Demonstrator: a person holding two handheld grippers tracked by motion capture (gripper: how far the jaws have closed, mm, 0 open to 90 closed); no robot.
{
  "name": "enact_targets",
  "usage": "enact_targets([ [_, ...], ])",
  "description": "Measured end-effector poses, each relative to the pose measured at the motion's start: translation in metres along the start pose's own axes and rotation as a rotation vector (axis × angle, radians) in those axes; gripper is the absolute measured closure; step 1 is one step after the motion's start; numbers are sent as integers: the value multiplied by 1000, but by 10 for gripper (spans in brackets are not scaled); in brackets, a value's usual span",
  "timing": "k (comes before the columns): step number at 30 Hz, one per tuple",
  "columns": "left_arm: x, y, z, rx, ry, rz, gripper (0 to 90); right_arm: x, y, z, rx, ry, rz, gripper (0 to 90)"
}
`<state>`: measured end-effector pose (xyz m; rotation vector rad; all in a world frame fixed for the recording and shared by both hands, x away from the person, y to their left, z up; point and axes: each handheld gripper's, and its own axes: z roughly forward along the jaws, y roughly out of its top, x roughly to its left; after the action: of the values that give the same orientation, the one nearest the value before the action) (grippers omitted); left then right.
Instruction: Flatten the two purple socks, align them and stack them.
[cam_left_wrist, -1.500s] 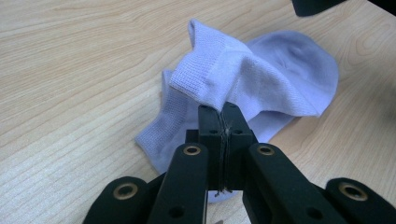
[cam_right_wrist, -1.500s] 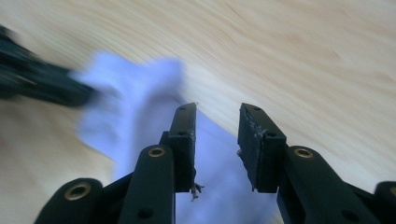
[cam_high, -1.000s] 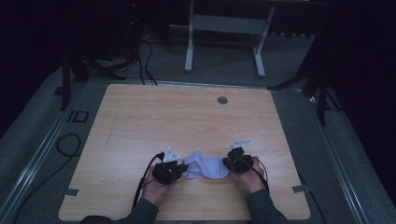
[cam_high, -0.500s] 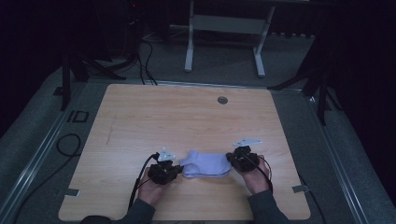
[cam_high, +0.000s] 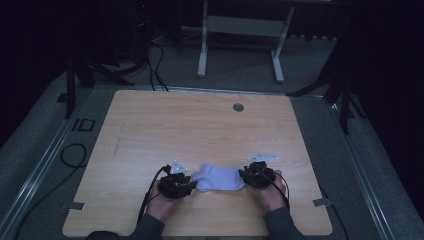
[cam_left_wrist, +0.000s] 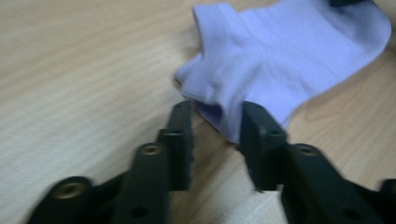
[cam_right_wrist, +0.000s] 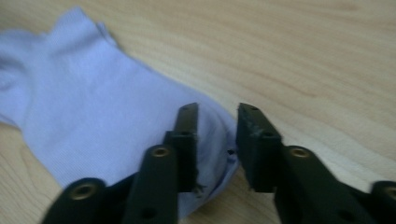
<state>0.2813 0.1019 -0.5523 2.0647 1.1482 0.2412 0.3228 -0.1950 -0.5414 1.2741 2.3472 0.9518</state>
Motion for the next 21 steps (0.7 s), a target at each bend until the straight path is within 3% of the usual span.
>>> enact_targets([
  [5, 7, 2, -6, -50, -22, -37, 527, -2, 0, -9, -87, 6, 28, 592],
  [9, 10, 3, -8, -67, -18, -40, 505, -5, 0, -14, -131, 8, 51, 565],
  [11, 13, 4, -8, -70, 24, -11, 496, -9, 0, -17, -138, 2, 57, 554],
  [14, 17, 5, -8, -77, 60, -5, 466, -16, -3, -19, -136, -5, 83, 542],
  [21, 28, 6, -6, -94, 183, -18, 422, -32, -13, -22, -136, -28, 142, 531],
])
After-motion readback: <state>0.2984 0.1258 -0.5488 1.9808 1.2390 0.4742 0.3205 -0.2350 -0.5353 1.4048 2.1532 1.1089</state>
